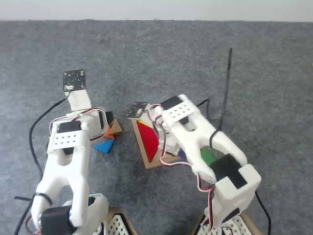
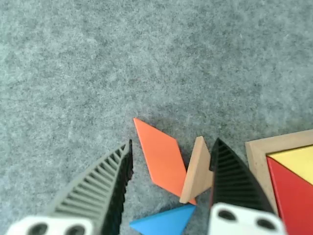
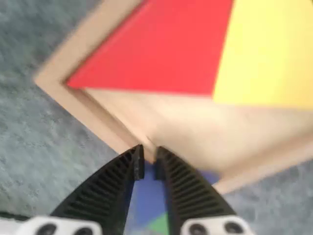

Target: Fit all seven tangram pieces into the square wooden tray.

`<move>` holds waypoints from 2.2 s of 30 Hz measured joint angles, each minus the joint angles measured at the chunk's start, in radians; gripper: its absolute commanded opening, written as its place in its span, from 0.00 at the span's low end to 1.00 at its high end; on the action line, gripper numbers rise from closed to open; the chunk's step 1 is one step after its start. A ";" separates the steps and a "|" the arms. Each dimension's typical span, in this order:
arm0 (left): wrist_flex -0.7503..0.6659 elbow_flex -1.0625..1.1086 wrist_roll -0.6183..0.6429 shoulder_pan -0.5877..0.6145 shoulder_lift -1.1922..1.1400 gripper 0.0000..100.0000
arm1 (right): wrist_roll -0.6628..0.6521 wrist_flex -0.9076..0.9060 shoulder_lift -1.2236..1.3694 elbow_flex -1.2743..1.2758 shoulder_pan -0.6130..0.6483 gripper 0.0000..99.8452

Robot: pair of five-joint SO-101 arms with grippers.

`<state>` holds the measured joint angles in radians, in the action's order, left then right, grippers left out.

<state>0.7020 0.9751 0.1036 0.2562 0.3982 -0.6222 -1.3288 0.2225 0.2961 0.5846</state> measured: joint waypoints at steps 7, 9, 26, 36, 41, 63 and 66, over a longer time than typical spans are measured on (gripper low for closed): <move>0.000 0.000 0.000 0.000 0.000 0.25 | -0.094 -0.084 -0.038 0.000 -0.176 0.02; 0.000 0.000 0.000 0.000 0.000 0.25 | -0.126 -0.095 -0.068 0.000 -0.252 0.02; 0.000 0.000 0.000 0.000 0.000 0.25 | 0.041 -0.071 -0.287 0.002 -0.296 0.03; -0.025 -0.002 0.000 -0.002 -0.077 0.25 | 0.112 0.141 -0.233 0.161 -0.101 0.03; -0.025 -0.002 0.000 0.000 -0.077 0.25 | 0.087 0.192 -0.084 0.155 -0.235 0.03; -0.025 -0.038 -0.074 0.000 -0.077 0.25 | 0.064 0.233 -0.143 0.241 -0.436 0.03; -0.025 -0.038 -0.074 0.000 -0.077 0.25 | 0.107 0.226 -0.150 0.256 -0.348 0.03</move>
<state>0.6774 0.9367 0.0299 0.2562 0.3214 -0.5148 -1.1032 0.0721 0.5524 0.2363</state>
